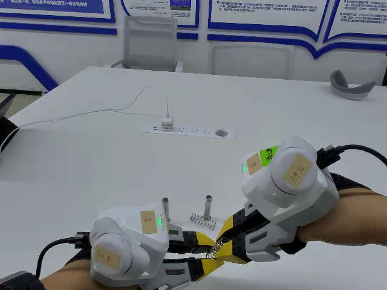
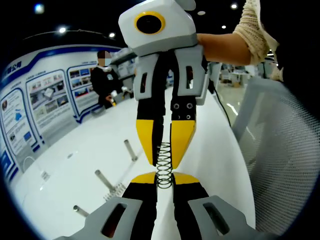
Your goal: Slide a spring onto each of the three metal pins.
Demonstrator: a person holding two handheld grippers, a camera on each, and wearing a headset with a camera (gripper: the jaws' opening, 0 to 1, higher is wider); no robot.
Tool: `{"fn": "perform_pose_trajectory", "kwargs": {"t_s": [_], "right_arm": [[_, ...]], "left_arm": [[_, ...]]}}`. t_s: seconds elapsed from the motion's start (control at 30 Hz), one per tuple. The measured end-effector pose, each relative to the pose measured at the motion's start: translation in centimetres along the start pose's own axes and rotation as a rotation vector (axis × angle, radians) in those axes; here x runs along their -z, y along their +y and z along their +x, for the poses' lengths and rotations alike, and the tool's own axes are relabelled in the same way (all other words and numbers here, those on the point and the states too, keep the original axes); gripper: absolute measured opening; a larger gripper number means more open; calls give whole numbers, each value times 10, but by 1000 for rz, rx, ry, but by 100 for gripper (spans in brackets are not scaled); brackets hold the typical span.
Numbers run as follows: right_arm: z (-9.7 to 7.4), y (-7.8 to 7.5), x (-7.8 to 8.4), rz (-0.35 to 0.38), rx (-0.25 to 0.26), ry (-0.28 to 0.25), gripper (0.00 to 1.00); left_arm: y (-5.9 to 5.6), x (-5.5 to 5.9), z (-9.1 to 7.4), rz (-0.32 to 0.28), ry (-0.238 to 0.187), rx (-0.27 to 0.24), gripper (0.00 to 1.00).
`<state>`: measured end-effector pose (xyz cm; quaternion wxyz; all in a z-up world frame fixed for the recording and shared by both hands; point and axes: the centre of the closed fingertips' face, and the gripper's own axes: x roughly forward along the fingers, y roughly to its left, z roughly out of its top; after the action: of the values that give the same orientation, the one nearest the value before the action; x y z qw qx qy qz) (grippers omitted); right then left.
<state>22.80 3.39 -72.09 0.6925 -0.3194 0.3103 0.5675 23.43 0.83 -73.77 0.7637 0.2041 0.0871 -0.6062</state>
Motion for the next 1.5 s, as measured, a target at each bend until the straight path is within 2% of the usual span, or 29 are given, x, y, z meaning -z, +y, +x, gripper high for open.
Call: {"fn": "perform_pose_trajectory", "kwargs": {"t_s": [0.43, 0.6, 0.7, 0.9, 1.5], "right_arm": [[-3, -4, 2, 2, 10, 11, 12], [-4, -6, 4, 7, 13, 13, 12], [-5, -7, 7, 10, 18, 16, 12], [-9, -11, 12, 20, 27, 22, 12], [-20, -21, 18, 40, 55, 32, 12]], "left_arm": [[5, 2, -2, -33, -5, -14, 17], [6, 8, -5, -69, 22, -14, 23], [8, 12, -8, -70, 35, -16, 23], [15, 20, -16, -96, 56, -43, 27], [27, 37, -40, -148, 83, -110, 37]]}}
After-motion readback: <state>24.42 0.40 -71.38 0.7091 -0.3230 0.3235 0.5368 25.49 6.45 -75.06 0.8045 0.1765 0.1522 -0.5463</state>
